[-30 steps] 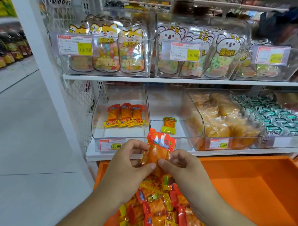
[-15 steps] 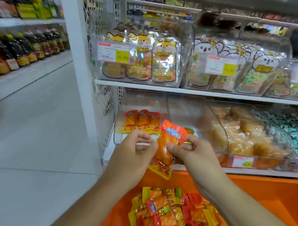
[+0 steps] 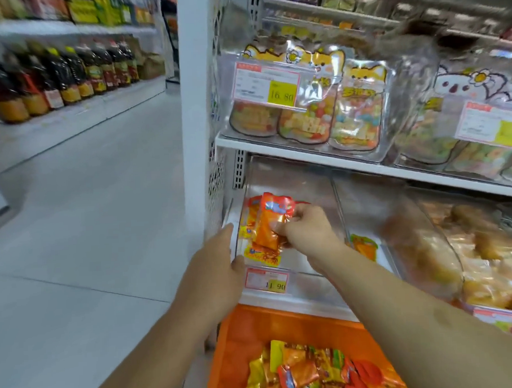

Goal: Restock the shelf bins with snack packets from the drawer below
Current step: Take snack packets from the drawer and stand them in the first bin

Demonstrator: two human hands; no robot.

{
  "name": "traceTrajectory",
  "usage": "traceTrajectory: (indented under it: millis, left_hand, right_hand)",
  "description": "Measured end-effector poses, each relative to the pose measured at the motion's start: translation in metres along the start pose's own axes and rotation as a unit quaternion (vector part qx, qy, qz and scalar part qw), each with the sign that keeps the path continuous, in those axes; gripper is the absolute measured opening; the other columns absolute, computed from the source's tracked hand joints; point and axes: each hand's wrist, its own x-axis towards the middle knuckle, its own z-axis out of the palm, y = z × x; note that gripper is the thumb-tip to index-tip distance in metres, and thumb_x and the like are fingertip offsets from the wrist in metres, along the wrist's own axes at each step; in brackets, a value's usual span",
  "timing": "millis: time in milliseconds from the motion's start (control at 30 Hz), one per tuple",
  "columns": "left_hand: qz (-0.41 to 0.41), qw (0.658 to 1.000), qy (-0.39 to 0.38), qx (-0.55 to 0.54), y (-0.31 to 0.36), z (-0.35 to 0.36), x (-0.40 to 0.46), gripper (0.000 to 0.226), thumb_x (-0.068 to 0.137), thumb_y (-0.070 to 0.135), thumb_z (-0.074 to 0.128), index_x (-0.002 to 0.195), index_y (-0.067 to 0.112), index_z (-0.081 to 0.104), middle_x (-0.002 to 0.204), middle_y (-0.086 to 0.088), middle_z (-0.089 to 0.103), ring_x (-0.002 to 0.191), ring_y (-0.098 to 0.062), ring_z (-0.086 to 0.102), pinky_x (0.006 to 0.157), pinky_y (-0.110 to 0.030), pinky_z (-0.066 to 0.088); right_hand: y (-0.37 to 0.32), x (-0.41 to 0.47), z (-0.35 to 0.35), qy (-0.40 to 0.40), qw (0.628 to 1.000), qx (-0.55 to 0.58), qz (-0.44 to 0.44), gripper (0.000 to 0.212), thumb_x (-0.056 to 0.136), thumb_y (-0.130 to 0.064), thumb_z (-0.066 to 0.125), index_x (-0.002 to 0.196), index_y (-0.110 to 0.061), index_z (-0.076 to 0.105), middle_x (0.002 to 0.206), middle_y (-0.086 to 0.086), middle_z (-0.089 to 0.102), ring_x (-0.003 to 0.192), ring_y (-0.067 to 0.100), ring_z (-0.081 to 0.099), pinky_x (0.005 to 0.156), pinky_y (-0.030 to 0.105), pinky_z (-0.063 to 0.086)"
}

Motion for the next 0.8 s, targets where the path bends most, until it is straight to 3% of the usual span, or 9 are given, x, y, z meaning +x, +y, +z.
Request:
traceTrajectory:
  millis: [100, 200, 300, 467, 567, 700, 800]
  left_hand:
    - [0.015, 1.000, -0.019, -0.003, -0.005, 0.004, 0.003, 0.044, 0.104, 0.026, 0.054, 0.144, 0.042, 0.043, 0.132, 0.016, 0.063, 0.120, -0.011, 0.063, 0.098, -0.037, 0.056]
    - [0.024, 0.999, -0.021, -0.001, -0.007, 0.008, 0.007, 0.036, 0.107, 0.029, 0.051, 0.138, 0.044, 0.044, 0.118, 0.022, 0.058, 0.103, -0.005, 0.062, 0.087, -0.029, 0.058]
    - [0.018, 0.999, -0.033, -0.008, -0.007, 0.011, 0.006, 0.034, 0.108, 0.034, 0.049, 0.136, 0.050, 0.039, 0.106, 0.027, 0.050, 0.087, 0.003, 0.054, 0.071, -0.014, 0.053]
    - [0.021, 0.999, -0.029, -0.009, -0.007, 0.014, 0.004, 0.037, 0.106, 0.037, 0.052, 0.136, 0.051, 0.037, 0.104, 0.028, 0.050, 0.094, 0.000, 0.061, 0.070, -0.012, 0.052]
    - [0.018, 1.000, -0.025, 0.000, -0.006, 0.017, 0.005, 0.037, 0.106, 0.038, 0.052, 0.139, 0.046, 0.038, 0.101, 0.028, 0.048, 0.083, 0.004, 0.056, 0.063, -0.009, 0.047]
    - [0.015, 0.999, -0.030, 0.003, -0.003, 0.018, 0.005, 0.033, 0.106, 0.036, 0.052, 0.135, 0.046, 0.039, 0.088, 0.034, 0.040, 0.074, 0.010, 0.050, 0.052, -0.005, 0.039]
    - [0.017, 0.999, -0.033, -0.012, 0.000, 0.017, 0.004, 0.027, 0.105, 0.039, 0.052, 0.121, 0.052, 0.035, 0.088, 0.035, 0.041, 0.074, 0.010, 0.052, 0.052, -0.006, 0.042]
  right_hand:
    - [0.008, 0.006, 0.015, -0.057, 0.996, -0.037, 0.050, 0.017, 0.082, 0.000, 0.082, 0.096, 0.002, 0.072, 0.092, 0.024, 0.077, 0.073, 0.033, 0.071, 0.075, 0.059, 0.063]
    - [0.013, 0.012, 0.023, -0.103, 0.988, -0.068, 0.089, 0.031, 0.082, -0.005, 0.085, 0.107, 0.007, 0.072, 0.100, 0.025, 0.077, 0.084, 0.035, 0.077, 0.077, 0.055, 0.064]
    - [0.017, 0.018, 0.026, -0.136, 0.974, -0.144, 0.105, 0.030, 0.084, -0.015, 0.086, 0.107, -0.001, 0.074, 0.097, 0.017, 0.079, 0.087, 0.030, 0.078, 0.076, 0.045, 0.066]
    - [0.023, 0.023, 0.031, -0.137, 0.956, -0.234, 0.110, 0.033, 0.082, -0.034, 0.087, 0.101, -0.011, 0.073, 0.087, 0.007, 0.079, 0.078, 0.021, 0.078, 0.079, 0.042, 0.066]
    - [0.022, 0.023, 0.033, -0.132, 0.941, -0.295, 0.101, 0.044, 0.078, -0.048, 0.086, 0.102, -0.015, 0.069, 0.091, 0.004, 0.076, 0.082, 0.022, 0.076, 0.083, 0.043, 0.064]
    - [0.015, 0.019, 0.029, -0.157, 0.919, -0.346, 0.106, 0.033, 0.087, -0.045, 0.079, 0.089, -0.013, 0.071, 0.077, 0.002, 0.073, 0.067, 0.017, 0.068, 0.064, 0.031, 0.055]
    - [0.016, 0.018, 0.027, -0.152, 0.917, -0.356, 0.096, 0.032, 0.087, -0.044, 0.077, 0.091, -0.013, 0.069, 0.078, 0.002, 0.070, 0.068, 0.017, 0.066, 0.063, 0.032, 0.052]
